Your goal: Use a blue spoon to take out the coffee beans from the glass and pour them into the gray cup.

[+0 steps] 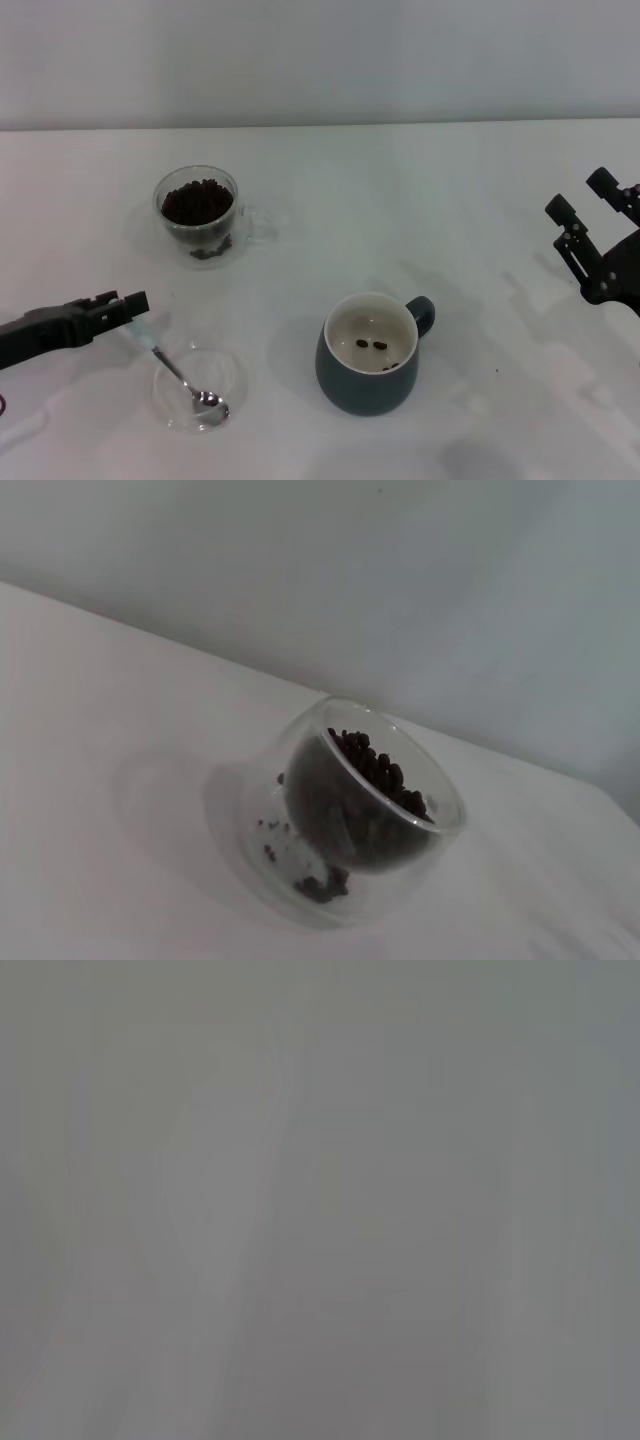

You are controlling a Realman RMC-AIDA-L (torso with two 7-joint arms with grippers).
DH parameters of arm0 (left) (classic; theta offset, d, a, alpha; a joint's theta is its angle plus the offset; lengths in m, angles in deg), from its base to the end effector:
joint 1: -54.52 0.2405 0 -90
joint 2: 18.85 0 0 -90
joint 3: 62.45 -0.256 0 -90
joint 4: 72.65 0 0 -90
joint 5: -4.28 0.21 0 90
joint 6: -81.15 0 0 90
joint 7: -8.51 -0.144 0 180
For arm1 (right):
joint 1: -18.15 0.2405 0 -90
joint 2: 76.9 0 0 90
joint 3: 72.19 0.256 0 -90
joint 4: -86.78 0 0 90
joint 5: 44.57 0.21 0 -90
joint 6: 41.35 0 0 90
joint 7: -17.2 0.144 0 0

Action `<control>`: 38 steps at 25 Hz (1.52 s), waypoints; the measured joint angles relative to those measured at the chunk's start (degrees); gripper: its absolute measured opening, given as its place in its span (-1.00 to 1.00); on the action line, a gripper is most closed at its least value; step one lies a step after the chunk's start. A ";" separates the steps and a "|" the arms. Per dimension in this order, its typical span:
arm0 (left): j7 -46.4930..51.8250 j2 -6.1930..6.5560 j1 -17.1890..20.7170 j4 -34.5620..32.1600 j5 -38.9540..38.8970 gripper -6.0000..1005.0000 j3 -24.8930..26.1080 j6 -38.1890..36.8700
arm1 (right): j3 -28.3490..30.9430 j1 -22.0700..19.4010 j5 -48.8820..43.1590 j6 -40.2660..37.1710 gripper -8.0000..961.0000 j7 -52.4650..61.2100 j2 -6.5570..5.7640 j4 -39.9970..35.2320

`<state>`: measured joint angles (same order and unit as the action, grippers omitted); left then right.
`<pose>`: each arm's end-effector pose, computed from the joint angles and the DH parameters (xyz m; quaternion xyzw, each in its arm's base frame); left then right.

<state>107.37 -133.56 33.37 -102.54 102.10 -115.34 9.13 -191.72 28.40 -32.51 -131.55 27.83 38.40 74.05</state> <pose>-0.3341 0.3117 -0.0003 -0.8147 -0.4854 -0.2504 0.1948 0.3239 0.2359 -0.0011 -0.7590 0.0859 0.3767 0.5241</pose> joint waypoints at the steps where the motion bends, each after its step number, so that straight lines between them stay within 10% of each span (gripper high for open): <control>1: -0.44 0.00 0.19 0.00 -0.19 0.09 0.08 0.06 | 0.00 -0.04 -0.02 -0.05 0.05 0.05 0.00 -0.07; 20: -5.36 -0.52 6.72 -7.53 -2.09 0.32 4.53 -2.04 | -0.08 -0.29 -0.21 -0.18 0.06 0.87 0.00 -0.58; 38: -40.50 -4.35 12.88 -1.69 -18.66 0.32 20.56 -13.61 | 1.74 -1.69 0.18 -2.34 0.06 4.64 -0.17 0.11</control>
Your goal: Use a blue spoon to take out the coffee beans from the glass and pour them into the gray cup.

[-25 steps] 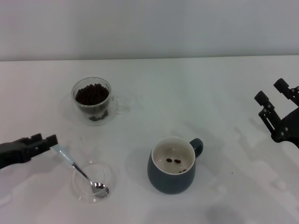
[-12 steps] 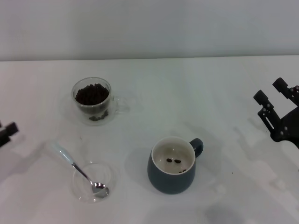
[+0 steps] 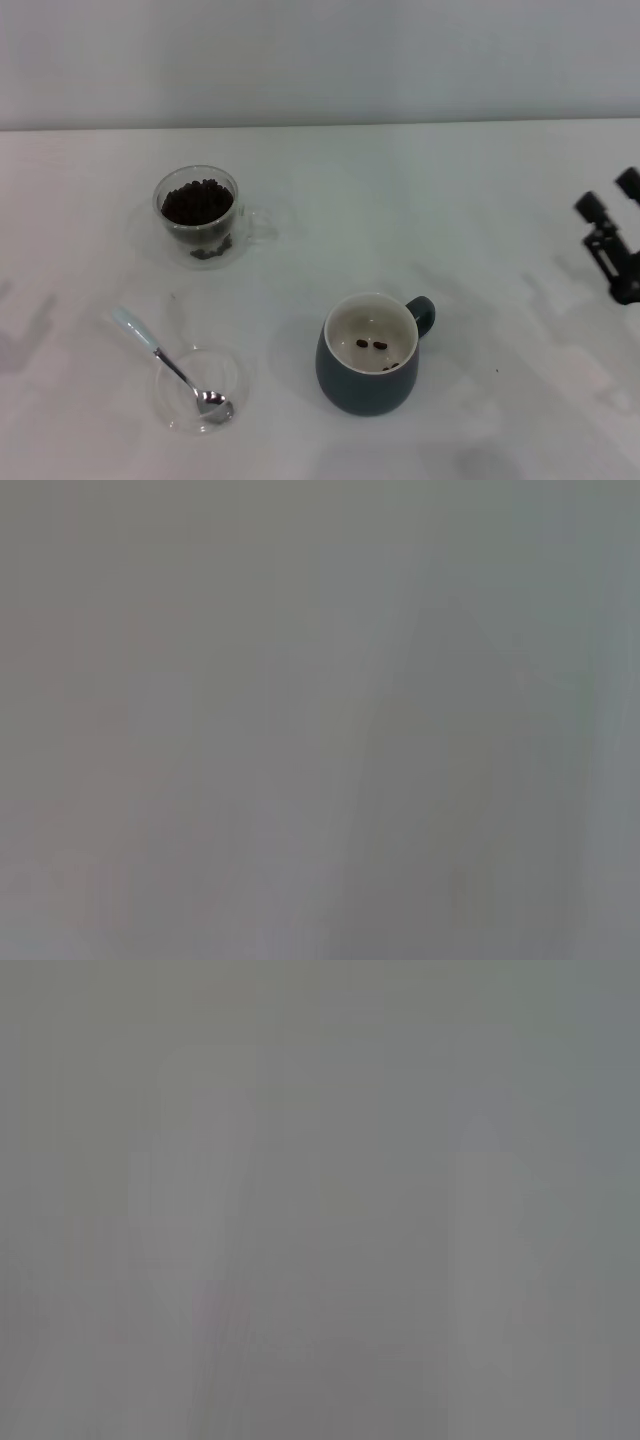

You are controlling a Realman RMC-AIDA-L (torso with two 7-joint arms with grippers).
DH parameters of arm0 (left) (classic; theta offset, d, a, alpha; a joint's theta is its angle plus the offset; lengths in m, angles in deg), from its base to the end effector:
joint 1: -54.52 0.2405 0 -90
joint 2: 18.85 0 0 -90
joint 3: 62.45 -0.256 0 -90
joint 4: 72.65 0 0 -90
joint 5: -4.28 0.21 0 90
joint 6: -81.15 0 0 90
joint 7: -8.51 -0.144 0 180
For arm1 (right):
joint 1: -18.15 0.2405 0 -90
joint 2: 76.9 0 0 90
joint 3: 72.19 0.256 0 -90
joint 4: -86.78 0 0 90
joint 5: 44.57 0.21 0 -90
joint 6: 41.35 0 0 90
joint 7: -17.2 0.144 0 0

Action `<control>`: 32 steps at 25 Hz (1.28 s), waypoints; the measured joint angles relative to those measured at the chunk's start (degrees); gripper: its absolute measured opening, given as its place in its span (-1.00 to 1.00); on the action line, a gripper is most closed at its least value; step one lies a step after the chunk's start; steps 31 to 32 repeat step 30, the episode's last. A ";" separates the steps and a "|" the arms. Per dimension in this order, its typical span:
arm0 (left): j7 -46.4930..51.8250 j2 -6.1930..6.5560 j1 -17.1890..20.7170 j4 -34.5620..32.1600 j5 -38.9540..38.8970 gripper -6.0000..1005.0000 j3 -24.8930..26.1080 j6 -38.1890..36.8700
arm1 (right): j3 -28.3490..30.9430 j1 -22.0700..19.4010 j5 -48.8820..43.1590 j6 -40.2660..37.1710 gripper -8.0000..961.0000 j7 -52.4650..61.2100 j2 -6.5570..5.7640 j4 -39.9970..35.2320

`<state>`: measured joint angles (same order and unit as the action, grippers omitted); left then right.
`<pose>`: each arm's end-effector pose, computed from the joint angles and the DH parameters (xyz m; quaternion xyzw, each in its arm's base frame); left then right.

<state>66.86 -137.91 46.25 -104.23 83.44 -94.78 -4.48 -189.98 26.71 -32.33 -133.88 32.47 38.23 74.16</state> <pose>-0.3643 0.2483 0.0681 -0.7602 -0.2631 -0.3782 0.4582 0.3293 0.2265 0.0082 -0.7392 0.1158 0.4034 0.5268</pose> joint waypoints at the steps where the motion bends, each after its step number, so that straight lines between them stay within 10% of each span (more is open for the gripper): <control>1: -2.38 0.02 -0.04 1.16 -1.36 0.32 0.00 -0.01 | 0.75 -0.29 0.04 -0.36 0.06 0.76 -0.06 0.19; 14: -26.28 -0.14 -4.43 15.49 -17.75 0.31 0.11 0.66 | 8.96 2.12 0.64 -0.33 0.06 3.11 -0.69 6.28; 25: -39.98 -0.12 -10.48 25.56 -25.96 0.32 0.34 4.42 | 12.51 4.22 0.78 0.66 0.81 -0.37 -1.75 6.61; 32: -40.41 -0.12 -11.68 26.24 -28.41 0.32 0.33 5.57 | 14.11 4.91 0.84 2.14 0.80 -1.48 -0.92 6.65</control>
